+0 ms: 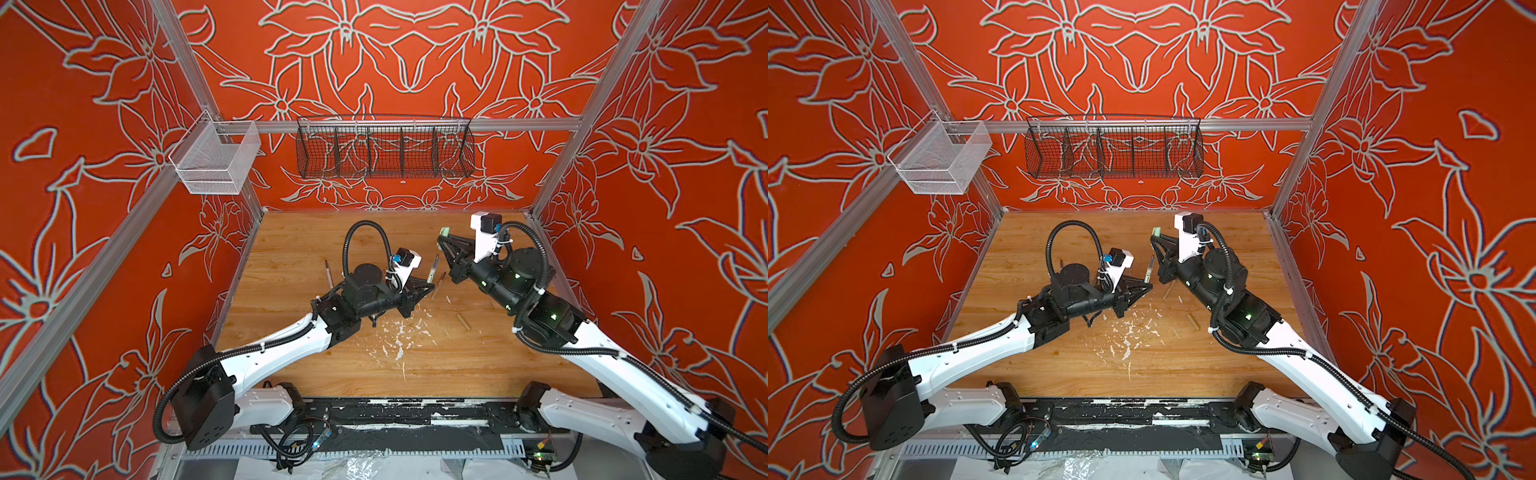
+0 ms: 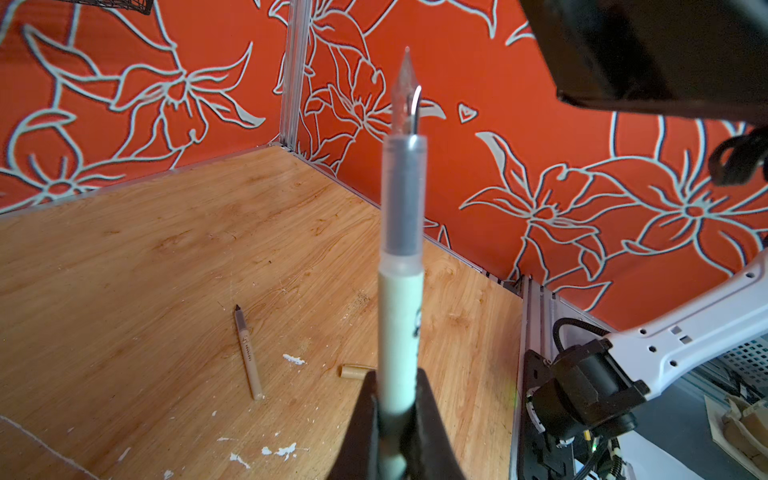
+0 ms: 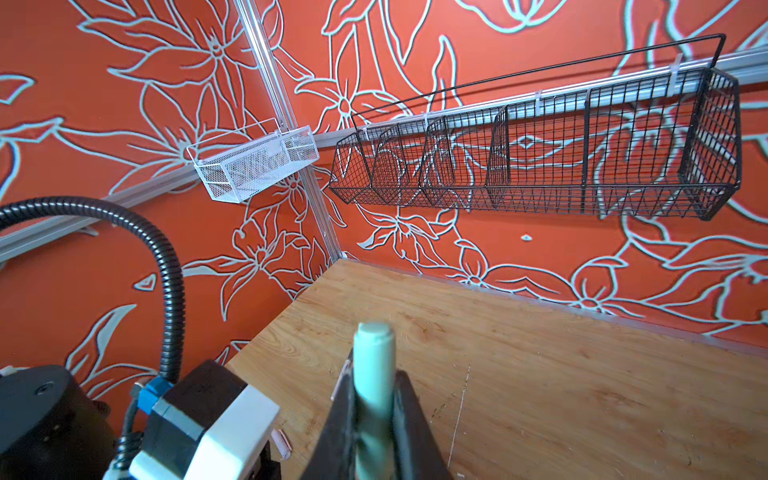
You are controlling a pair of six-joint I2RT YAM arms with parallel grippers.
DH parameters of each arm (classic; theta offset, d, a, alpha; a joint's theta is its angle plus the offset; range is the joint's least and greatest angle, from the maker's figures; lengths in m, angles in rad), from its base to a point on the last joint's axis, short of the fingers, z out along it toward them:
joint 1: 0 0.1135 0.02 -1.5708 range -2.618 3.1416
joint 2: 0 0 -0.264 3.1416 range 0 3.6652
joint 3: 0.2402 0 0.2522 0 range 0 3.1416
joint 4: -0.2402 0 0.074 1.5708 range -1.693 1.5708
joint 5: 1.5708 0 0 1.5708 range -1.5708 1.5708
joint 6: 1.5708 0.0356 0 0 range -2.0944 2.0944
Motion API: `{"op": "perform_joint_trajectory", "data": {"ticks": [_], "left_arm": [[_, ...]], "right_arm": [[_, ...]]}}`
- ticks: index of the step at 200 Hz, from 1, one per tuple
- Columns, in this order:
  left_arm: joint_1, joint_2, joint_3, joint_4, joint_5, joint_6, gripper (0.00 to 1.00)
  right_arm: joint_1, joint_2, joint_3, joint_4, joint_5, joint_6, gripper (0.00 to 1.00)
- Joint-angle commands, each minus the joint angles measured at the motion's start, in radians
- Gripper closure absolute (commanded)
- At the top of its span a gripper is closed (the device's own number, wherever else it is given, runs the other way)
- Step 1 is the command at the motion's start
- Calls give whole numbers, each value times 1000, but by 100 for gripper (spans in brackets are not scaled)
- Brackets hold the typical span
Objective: Insert the pens into the pen caps
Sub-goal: 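Lower the cap onto the pen tip held by the left gripper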
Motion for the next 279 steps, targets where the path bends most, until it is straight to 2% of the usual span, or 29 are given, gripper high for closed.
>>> {"op": "perform_joint_trajectory", "data": {"ticks": [1,137,279], "left_arm": [[3,-7,19,26,14,-4,100],[3,-10,9,45,8,-8,100],[3,-35,-45,135,-52,-35,100]], "right_arm": [[6,-17,-18,-5,-2,22,88],[7,-21,-65,-7,-15,67,88],[6,-25,-87,-6,-73,142,86]]}}
